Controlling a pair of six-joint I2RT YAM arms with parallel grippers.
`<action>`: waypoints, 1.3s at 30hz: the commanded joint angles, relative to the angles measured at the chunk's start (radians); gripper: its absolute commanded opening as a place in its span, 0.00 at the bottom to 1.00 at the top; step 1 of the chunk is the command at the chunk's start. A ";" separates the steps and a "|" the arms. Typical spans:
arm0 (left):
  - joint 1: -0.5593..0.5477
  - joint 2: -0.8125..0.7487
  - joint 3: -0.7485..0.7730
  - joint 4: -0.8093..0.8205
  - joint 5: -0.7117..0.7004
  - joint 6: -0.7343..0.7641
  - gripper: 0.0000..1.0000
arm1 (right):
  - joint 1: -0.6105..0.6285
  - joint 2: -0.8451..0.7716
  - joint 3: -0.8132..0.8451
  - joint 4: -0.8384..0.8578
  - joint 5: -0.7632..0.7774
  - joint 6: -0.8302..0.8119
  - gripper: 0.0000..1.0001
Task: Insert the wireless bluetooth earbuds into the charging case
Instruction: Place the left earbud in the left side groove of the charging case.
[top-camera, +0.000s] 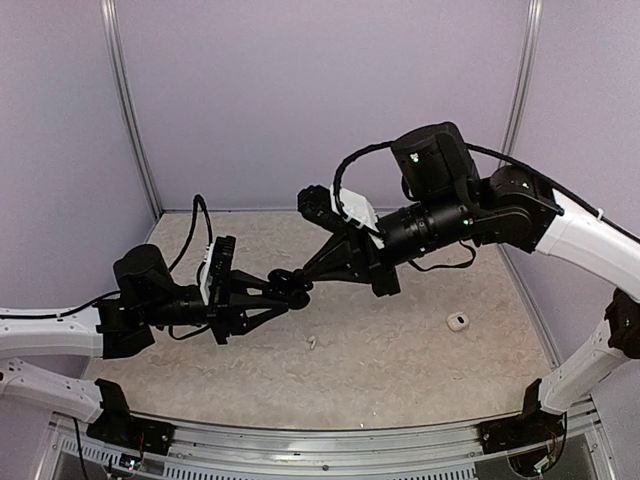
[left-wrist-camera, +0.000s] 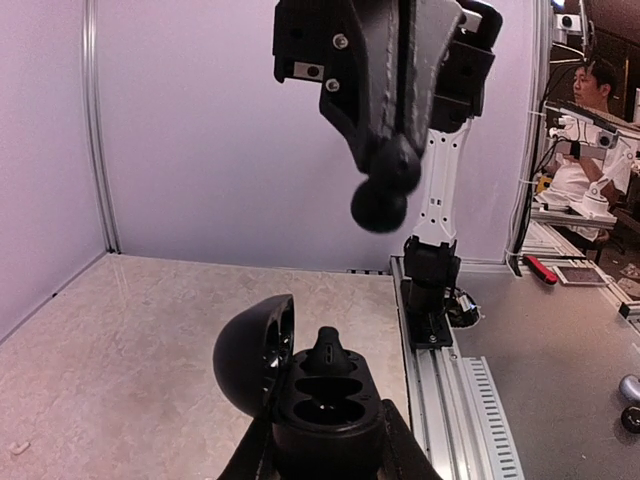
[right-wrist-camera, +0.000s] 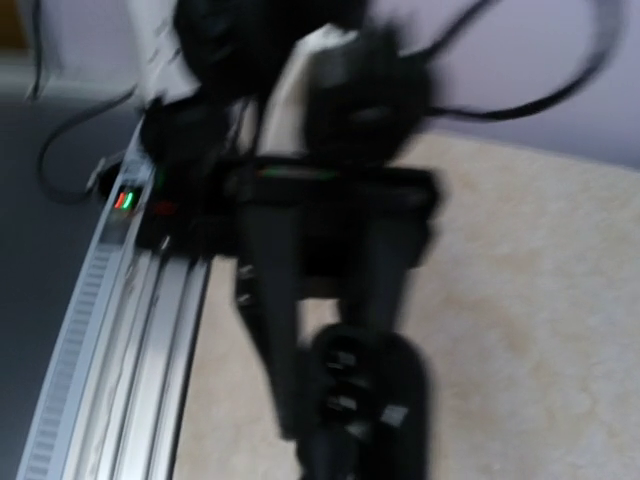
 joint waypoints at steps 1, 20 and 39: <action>-0.013 0.013 0.034 -0.018 0.038 0.025 0.00 | 0.071 0.066 0.059 -0.112 0.073 -0.078 0.00; -0.038 0.024 0.038 -0.027 0.051 0.028 0.00 | 0.113 0.140 0.102 -0.134 0.148 -0.082 0.00; -0.037 0.038 0.044 -0.024 0.045 0.028 0.00 | 0.121 0.184 0.110 -0.161 0.182 -0.099 0.00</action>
